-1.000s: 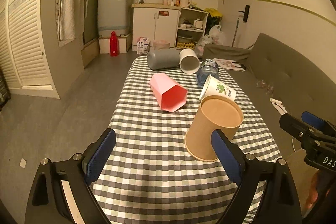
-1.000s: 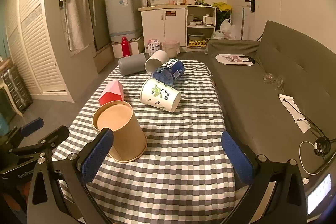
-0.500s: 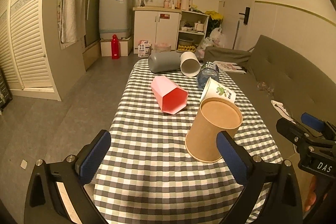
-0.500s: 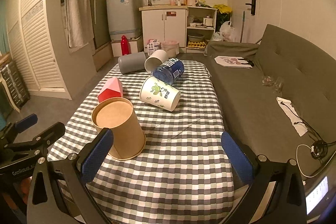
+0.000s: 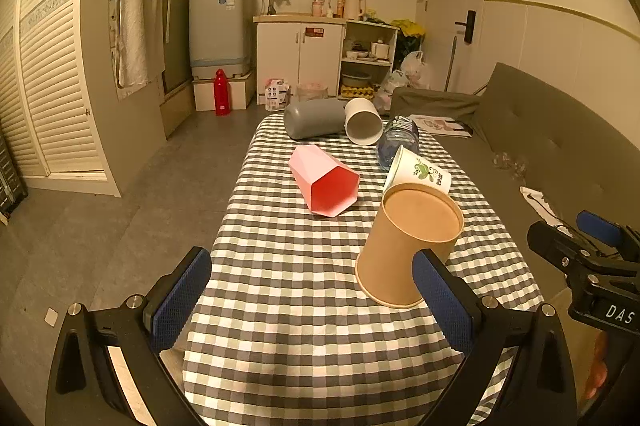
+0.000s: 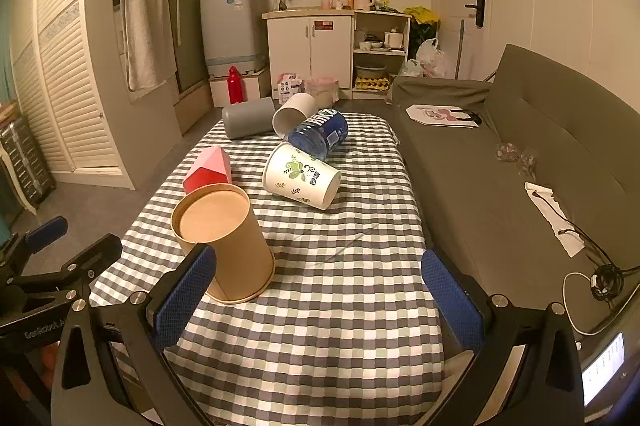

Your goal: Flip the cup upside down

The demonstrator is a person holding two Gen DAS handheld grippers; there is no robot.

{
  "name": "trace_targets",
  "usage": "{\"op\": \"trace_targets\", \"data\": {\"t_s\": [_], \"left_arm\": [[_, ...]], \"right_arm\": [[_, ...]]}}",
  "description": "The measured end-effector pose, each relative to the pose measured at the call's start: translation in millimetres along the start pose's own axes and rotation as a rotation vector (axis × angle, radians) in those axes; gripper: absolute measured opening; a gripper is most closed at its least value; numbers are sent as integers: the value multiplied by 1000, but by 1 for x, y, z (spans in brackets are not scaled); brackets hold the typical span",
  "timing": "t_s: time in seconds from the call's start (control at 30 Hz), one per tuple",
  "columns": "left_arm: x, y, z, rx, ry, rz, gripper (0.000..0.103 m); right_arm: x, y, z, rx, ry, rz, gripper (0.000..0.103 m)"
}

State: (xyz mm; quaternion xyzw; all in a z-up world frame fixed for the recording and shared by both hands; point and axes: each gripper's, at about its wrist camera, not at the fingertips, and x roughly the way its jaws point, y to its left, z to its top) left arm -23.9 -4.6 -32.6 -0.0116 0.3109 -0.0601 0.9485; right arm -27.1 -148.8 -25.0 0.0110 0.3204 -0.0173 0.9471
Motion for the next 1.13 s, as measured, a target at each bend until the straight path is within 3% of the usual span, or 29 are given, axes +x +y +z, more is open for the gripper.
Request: {"op": "trace_targets", "data": {"t_s": [1.13], "left_arm": [[-1,2,0,11,0,11,103]], "right_arm": [[6,4,-3,-15,21,3,103]]}}
